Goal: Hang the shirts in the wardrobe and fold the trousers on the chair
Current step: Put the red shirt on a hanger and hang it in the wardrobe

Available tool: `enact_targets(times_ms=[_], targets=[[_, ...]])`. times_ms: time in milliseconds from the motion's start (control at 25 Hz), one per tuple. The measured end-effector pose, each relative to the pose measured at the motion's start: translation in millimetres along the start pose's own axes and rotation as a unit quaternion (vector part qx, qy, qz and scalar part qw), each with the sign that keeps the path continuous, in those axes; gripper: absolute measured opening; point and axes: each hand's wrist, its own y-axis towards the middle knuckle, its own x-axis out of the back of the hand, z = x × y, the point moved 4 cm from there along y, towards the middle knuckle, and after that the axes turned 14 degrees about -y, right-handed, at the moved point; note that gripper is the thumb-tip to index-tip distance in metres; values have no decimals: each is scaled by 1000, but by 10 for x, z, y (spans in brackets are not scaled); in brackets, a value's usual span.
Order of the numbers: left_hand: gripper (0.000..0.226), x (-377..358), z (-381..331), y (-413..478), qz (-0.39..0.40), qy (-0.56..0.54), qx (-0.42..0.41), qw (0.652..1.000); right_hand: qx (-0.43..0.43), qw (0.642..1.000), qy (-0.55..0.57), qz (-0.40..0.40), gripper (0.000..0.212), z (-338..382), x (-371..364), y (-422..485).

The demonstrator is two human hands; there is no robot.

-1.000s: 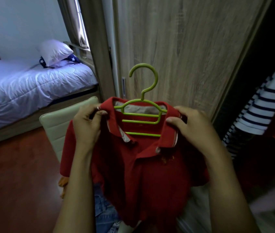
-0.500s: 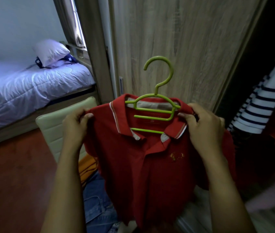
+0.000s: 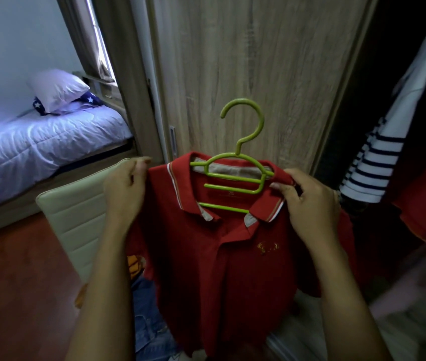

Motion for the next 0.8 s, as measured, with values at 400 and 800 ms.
enact_targets(times_ms=[400,800], targets=[[18,-807,-249,-202,149,-104,-59,982,-74,983,18,169,21,-559,463,-272],[22,-2247,-512,-1104,415,-189,-26,890,-236,916,41,321,12,-1542,1236,-1556]])
